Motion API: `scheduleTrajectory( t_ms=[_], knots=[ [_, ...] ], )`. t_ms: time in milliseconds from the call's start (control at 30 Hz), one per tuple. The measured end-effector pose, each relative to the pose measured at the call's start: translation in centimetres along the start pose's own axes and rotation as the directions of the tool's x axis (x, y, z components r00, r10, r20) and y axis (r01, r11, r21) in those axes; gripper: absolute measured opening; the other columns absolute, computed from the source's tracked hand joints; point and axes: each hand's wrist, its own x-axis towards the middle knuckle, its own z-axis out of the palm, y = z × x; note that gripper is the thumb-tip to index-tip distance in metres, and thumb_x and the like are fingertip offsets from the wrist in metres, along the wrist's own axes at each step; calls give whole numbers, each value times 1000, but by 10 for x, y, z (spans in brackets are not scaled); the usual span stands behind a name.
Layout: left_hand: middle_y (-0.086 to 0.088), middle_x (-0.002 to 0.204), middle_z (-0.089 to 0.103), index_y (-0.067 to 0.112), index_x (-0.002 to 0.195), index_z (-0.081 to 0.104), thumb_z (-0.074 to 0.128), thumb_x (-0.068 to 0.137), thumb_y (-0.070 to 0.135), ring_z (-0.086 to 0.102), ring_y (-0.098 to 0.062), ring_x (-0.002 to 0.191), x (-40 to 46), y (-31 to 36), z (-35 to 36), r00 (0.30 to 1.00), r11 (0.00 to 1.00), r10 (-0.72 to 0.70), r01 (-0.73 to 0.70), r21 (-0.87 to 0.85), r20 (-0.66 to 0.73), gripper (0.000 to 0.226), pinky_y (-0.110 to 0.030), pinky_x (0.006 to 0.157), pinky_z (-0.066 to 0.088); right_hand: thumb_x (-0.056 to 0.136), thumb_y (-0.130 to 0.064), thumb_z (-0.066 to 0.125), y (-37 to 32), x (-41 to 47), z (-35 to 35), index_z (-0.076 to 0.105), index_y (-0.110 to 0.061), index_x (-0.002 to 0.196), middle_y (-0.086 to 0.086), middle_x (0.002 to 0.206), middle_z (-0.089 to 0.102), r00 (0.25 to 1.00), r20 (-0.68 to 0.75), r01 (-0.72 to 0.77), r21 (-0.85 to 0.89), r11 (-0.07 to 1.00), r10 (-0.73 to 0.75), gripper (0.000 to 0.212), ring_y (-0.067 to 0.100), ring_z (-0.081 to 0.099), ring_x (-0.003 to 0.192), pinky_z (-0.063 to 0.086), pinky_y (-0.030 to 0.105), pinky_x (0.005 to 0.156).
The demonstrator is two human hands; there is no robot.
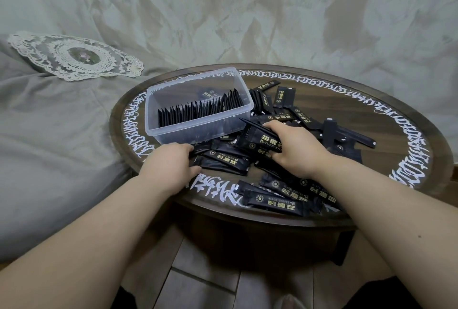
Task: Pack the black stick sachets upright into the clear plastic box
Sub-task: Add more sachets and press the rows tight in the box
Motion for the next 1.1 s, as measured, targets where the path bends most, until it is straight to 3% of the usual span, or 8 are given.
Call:
scheduleTrajectory(
  t_ms=[100, 200, 333, 467, 600, 767, 967, 1100],
  knots=[
    [-4, 126, 62, 22, 135, 52, 62, 89, 40, 56, -25, 114, 4, -1, 5, 999, 999, 20, -22, -46, -35, 51, -36, 94, 47, 84, -12, 62, -1, 0, 1, 36, -24, 139, 5, 114, 65, 1000, 11, 8, -12, 1000, -8, 63, 27, 58, 102, 48, 36, 84],
    [-1, 129, 60, 24, 136, 52, 64, 85, 48, 51, -25, 120, 8, -1, 12, 996, 992, 78, -83, -94, -48, 58, -37, 98, 44, 83, -13, 63, 0, 1, 2, 37, -24, 138, 4, 113, 66, 1000, -3, 14, -9, 1000, -14, 62, 27, 58, 104, 48, 37, 85],
    [6, 149, 38, 27, 146, 36, 69, 78, 56, 37, -20, 134, 8, 9, 17, 974, 951, 223, -227, -210, -41, 82, -35, 110, 32, 83, -13, 62, 1, 3, 1, 37, -22, 139, 6, 115, 65, 1000, -17, 6, -18, 1000, -6, 62, 29, 57, 107, 47, 38, 86],
    [9, 157, 24, 30, 151, 23, 68, 82, 50, 27, -17, 141, 14, 28, 22, 942, 914, 332, -336, -228, -55, 85, -31, 114, 25, 83, -14, 63, 4, 2, 0, 37, -21, 140, 6, 116, 65, 1000, -25, -12, -9, 1000, 12, 63, 29, 55, 112, 47, 38, 88],
    [6, 143, 44, 33, 147, 34, 59, 89, 47, 36, -20, 131, 22, 38, 24, 930, 921, 362, -367, -130, -58, 64, -33, 109, 31, 82, -14, 64, 8, 1, 0, 38, -22, 140, 6, 113, 66, 999, -16, -28, -1, 1000, 28, 64, 28, 57, 110, 48, 38, 88],
    [6, 130, 55, 34, 137, 50, 51, 95, 43, 44, -20, 122, 22, 44, 18, 931, 934, 351, -356, -34, -96, 43, -39, 99, 42, 82, -14, 64, 7, 1, -5, 38, -23, 140, 4, 117, 65, 999, -39, -35, 11, 999, 35, 63, 27, 56, 113, 47, 36, 90],
    [7, 124, 62, 31, 128, 59, 50, 97, 37, 55, -17, 115, 18, 47, 2, 930, 948, 274, -303, -92, -246, 33, -34, 90, 46, 83, -15, 65, 1, -3, -19, 43, -23, 136, 2, 120, 63, 994, -109, -3, 100, 995, 14, 58, 25, 56, 111, 44, 30, 88],
    [4, 118, 66, 29, 126, 60, 50, 97, 36, 61, -20, 107, 9, 50, -15, 921, 953, 177, -248, -174, -346, 32, -38, 83, 50, 82, -11, 65, -15, -8, -35, 48, -27, 129, -5, 110, 65, 980, -197, 30, 233, 972, 17, 53, 18, 59, 100, 44, 27, 82]
  ],
)
